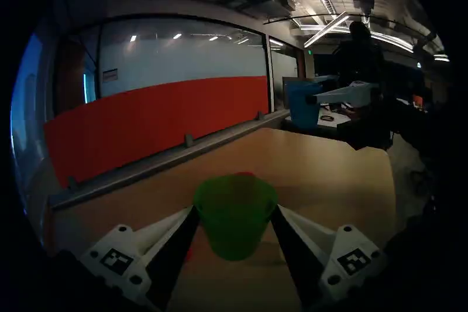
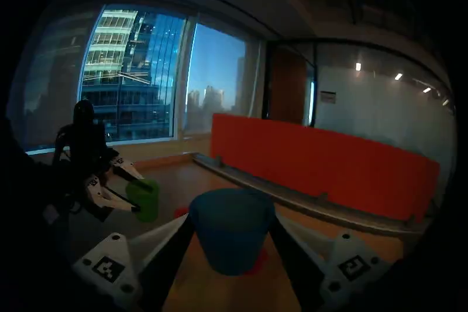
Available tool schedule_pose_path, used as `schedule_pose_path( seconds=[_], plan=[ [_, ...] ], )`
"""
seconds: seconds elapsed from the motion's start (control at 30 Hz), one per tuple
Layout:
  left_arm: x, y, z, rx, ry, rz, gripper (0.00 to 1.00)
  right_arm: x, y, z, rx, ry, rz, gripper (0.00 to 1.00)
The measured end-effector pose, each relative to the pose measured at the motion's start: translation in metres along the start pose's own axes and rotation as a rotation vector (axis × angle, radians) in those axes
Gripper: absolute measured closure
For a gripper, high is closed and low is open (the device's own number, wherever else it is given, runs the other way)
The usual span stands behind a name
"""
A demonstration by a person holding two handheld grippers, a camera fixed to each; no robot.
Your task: Pour water
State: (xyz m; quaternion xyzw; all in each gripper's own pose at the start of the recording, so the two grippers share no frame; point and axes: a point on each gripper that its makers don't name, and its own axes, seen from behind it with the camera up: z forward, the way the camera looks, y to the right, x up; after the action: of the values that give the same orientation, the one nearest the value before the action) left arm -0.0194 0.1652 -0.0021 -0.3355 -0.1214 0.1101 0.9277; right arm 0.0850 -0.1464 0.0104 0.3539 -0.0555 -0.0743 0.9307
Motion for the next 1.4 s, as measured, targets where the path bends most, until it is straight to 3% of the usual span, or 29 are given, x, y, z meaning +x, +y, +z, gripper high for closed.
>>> schedule_pose_path(
  seconds=[0.63,0.97,1.4],
  plan=[
    [-0.062,0.002,0.033,-0.049,-0.178,0.017,0.16,-0.075,0.005,0.016,0.050,-0.150,0.004,0.09],
    [-0.087,0.002,0.046,-0.073,-0.243,0.010,0.16,-0.114,0.002,0.027,0.085,-0.236,0.041,0.09],
    [-0.116,-0.002,0.064,-0.101,-0.324,0.003,0.15,-0.159,0.008,0.042,0.086,-0.339,0.040,0.09]
  ],
)
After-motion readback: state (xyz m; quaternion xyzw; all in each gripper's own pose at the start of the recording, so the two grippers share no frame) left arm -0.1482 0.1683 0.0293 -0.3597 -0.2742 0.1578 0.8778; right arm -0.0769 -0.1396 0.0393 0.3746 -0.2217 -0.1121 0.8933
